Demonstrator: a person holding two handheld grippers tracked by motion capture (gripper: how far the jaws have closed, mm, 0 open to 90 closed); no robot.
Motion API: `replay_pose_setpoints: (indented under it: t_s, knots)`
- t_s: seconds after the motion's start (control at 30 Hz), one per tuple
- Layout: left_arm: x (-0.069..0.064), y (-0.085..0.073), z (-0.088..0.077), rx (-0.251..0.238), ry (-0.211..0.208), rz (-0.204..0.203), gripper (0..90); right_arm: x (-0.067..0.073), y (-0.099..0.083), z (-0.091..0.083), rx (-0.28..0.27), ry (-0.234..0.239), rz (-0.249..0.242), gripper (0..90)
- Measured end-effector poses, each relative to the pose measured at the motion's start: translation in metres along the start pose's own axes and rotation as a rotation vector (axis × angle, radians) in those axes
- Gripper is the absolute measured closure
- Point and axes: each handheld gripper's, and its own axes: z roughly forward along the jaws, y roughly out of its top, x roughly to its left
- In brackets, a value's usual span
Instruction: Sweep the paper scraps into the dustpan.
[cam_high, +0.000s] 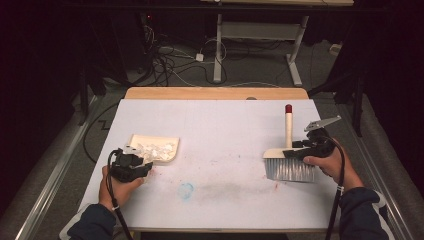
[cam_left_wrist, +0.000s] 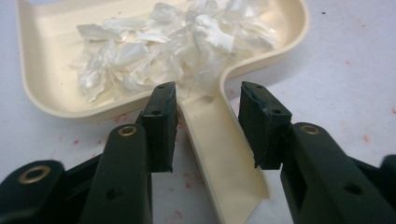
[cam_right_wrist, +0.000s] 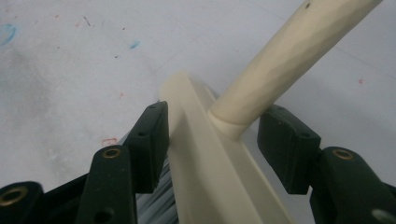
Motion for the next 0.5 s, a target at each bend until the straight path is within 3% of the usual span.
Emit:
replay_pose_setpoints:
  t_s: [0.13, 0.3, 0.5]
  knots:
    - [0.001, -0.002, 0.0, -0.013, -0.023, -0.001, 57.9, -0.006, -0.001, 0.003, -0.003, -0.077, 0.011, 45.1]
    - [-0.003, -0.003, -0.005, -0.02, -0.052, 0.019, 57.2, -0.005, 0.003, 0.006, -0.055, -0.122, 0.016, 46.6]
    - [-0.003, -0.006, -0.018, -0.076, -0.037, 0.058, 52.5, 0.0, 0.005, 0.016, -0.07, -0.216, 0.032, 47.6]
